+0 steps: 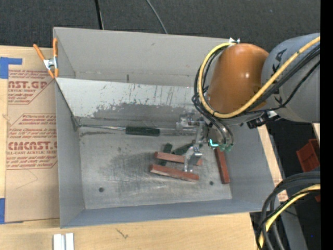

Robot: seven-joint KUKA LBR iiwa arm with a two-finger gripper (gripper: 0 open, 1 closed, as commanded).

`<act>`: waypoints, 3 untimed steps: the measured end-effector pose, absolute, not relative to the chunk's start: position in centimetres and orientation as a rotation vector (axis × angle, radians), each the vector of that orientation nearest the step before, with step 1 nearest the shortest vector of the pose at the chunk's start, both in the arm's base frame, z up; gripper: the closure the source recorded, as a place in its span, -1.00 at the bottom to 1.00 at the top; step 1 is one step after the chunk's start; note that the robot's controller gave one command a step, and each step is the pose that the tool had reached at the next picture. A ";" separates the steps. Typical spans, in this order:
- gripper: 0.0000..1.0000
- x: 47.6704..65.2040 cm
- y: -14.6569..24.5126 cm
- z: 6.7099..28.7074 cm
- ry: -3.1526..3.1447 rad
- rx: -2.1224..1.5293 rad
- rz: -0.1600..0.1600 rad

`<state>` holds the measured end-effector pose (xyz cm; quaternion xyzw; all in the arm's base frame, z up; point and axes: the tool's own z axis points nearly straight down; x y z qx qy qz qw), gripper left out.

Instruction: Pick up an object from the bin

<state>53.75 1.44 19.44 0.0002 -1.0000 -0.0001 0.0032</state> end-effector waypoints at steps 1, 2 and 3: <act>-1.00 53.9 1.4 19.8 -3.143 0.000 -0.001; -1.00 55.6 0.4 12.5 -3.148 0.073 0.000; 1.00 55.2 0.3 7.5 -3.129 0.271 0.001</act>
Offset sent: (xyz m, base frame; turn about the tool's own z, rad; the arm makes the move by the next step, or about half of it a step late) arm 0.0285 -0.0198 -0.1244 -0.0764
